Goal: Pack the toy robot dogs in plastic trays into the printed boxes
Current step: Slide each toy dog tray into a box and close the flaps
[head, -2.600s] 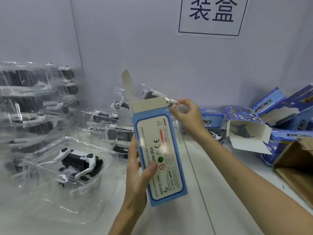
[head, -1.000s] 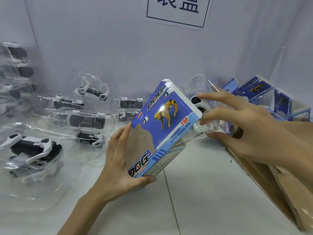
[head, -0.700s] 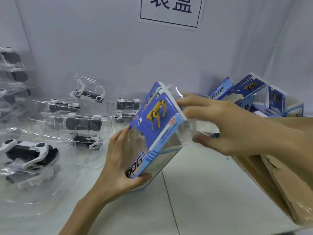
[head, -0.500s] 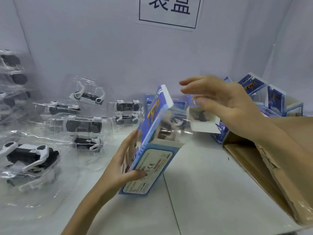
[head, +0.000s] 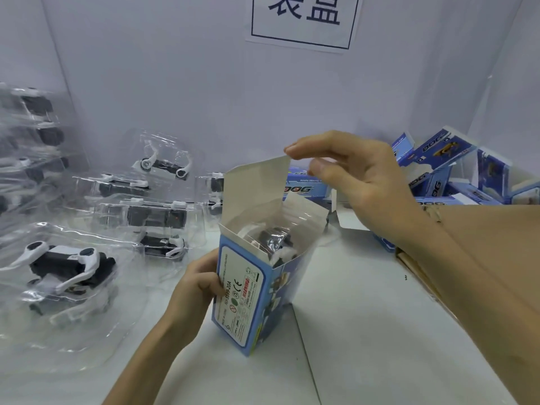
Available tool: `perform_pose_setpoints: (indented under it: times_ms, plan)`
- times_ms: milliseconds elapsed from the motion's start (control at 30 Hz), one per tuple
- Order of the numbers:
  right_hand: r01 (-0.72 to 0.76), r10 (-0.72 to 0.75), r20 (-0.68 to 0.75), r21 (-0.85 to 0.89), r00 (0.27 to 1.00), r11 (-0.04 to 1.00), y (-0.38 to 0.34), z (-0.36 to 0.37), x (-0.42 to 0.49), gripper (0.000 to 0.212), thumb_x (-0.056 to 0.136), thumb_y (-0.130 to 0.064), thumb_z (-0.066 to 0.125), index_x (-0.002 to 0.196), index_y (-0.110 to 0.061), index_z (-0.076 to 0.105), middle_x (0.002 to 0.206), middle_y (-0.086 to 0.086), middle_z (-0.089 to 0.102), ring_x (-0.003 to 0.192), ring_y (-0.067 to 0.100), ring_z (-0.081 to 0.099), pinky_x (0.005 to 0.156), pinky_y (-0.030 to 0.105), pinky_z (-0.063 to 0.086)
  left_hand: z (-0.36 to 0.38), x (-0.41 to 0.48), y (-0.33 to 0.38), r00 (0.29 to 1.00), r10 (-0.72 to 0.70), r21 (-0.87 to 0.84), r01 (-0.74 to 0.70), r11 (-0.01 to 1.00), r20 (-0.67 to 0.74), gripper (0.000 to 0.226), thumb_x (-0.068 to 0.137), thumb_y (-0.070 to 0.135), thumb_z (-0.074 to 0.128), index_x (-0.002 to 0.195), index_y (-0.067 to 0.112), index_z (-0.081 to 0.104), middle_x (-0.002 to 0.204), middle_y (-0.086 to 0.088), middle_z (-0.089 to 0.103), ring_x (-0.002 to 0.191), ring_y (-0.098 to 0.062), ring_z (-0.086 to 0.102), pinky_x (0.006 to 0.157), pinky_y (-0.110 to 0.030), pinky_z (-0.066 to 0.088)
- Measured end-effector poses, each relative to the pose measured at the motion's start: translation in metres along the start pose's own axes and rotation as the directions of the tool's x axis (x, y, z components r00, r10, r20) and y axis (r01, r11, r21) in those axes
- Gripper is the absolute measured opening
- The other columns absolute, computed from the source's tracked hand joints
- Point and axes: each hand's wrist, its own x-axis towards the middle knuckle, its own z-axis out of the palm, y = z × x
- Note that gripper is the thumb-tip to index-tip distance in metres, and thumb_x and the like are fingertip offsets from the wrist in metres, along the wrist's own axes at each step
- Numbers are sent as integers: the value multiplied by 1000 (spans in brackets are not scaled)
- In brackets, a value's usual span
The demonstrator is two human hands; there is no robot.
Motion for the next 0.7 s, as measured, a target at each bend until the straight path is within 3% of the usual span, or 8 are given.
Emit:
perform_pose_setpoints:
  times_ms: [100, 200, 367, 467, 533, 600, 700]
  plan:
    - [49, -43, 112, -47, 993, 998, -8, 13, 3, 22, 94, -5, 58, 101, -18, 74, 104, -5, 74, 107, 18, 67, 90, 38, 55, -1, 0, 1, 999, -20, -26, 20, 999, -25, 48, 44, 6, 43, 73, 21, 78, 72, -6, 68, 68, -13, 67, 55, -21, 54]
    - [65, -31, 246, -130, 969, 989, -9, 22, 8, 20, 92, -1, 63, 98, -14, 77, 103, -4, 73, 103, 15, 67, 85, 28, 54, -2, 0, 3, 999, -23, -7, 23, 1000, -34, 47, 44, 7, 42, 69, 24, 77, 70, -3, 69, 67, -11, 67, 55, -20, 53]
    - [21, 71, 408, -217, 910, 976, -2, 32, 13, 20, 90, -8, 68, 103, -21, 76, 108, -10, 70, 109, 10, 62, 96, 32, 47, -4, 2, -4, 991, -48, -28, 45, 999, -125, 45, 44, 8, 42, 80, 12, 69, 70, -5, 68, 65, -12, 65, 56, -22, 52]
    - [4, 93, 423, -223, 902, 975, 3, 32, 17, 20, 90, -14, 70, 107, -23, 75, 111, -15, 68, 112, 5, 60, 100, 22, 42, -5, 2, -7, 992, -38, -19, 36, 999, -122, 53, 46, 10, 41, 91, 11, 70, 72, -4, 69, 66, -10, 66, 57, -21, 52]
    - [-7, 114, 455, -230, 883, 973, 5, 30, 21, 24, 88, -21, 69, 111, -26, 74, 116, -19, 67, 117, 0, 57, 100, 15, 38, -4, 1, -5, 993, -27, -55, 21, 998, -114, 50, 47, 10, 40, 81, 18, 76, 71, -3, 69, 65, -9, 65, 54, -18, 51]
    - [-36, 168, 526, -253, 834, 967, 9, 32, 22, 31, 89, -27, 65, 118, -32, 72, 122, -25, 65, 122, -4, 54, 102, 13, 37, -4, 1, -6, 993, -24, -79, 15, 997, -119, 47, 48, 10, 38, 70, 23, 77, 69, 0, 68, 63, -7, 63, 54, -18, 49]
    - [-162, 314, 631, -288, 709, 944, 21, 42, 13, 40, 98, -20, 56, 132, -40, 61, 145, -25, 51, 136, -7, 40, 115, 24, 34, -6, 4, -10, 987, -27, -73, 16, 997, -156, 50, 50, 11, 38, 84, 18, 74, 75, -2, 68, 69, -11, 61, 64, -27, 46]
